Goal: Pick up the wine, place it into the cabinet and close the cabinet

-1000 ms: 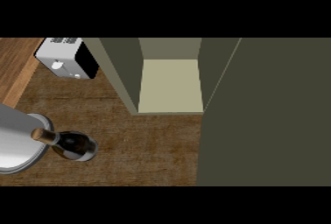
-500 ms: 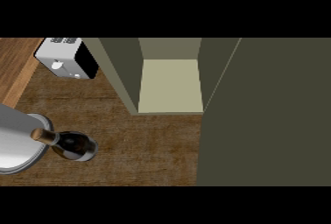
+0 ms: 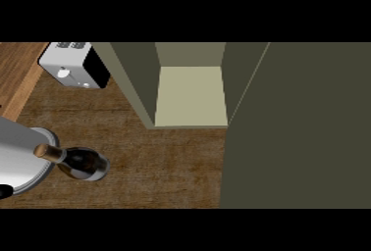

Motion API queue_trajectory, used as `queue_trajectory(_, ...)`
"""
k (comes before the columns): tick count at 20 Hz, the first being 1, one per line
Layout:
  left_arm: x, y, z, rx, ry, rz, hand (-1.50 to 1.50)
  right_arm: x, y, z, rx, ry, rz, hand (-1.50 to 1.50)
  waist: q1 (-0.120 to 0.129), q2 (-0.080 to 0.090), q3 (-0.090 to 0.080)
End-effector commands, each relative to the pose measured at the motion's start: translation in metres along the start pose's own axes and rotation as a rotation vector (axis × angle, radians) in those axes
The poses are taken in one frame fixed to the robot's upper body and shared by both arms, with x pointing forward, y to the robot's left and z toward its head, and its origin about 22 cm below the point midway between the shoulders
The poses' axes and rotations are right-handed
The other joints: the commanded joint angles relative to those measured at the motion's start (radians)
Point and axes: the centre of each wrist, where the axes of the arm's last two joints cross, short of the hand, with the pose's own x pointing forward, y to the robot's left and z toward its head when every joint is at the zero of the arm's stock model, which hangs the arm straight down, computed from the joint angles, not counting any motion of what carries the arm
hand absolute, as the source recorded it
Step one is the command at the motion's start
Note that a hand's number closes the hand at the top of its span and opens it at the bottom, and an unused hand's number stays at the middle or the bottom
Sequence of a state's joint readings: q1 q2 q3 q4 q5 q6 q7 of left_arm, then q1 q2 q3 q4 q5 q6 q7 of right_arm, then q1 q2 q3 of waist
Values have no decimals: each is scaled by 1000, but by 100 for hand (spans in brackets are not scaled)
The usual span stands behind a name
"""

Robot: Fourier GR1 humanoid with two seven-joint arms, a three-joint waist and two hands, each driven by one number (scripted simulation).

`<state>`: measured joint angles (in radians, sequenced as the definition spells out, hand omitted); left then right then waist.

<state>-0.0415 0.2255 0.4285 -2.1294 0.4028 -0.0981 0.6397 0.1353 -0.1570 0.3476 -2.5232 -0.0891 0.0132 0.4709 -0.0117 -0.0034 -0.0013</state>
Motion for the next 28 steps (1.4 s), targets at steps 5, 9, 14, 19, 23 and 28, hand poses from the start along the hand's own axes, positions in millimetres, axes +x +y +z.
queue_trajectory(5, -58, 10, 2, -42, 48, -21, -150, 36, 5, 32, 6, -87, -21, -150, -2, 1, 1)
queue_trajectory(9, -78, 27, -16, -29, 75, -20, -150, 40, 4, 36, 18, -89, -17, -150, -7, 2, 1)
queue_trajectory(14, -95, 37, -14, -17, 91, -32, -150, 49, 2, 37, 21, -80, -12, -150, -1, 2, 0)
queue_trajectory(19, -124, 40, -17, 17, 120, -49, -150, 44, 1, 37, 12, -93, -13, -150, -7, 1, 1)
queue_trajectory(23, -151, 28, -24, 3, 139, -39, -150, 51, 5, 40, 11, -102, -25, -150, -9, 0, 0)
queue_trajectory(28, -162, 50, -25, 14, 176, -42, -150, 42, 1, 37, 8, -95, -6, -150, -2, 1, 1)
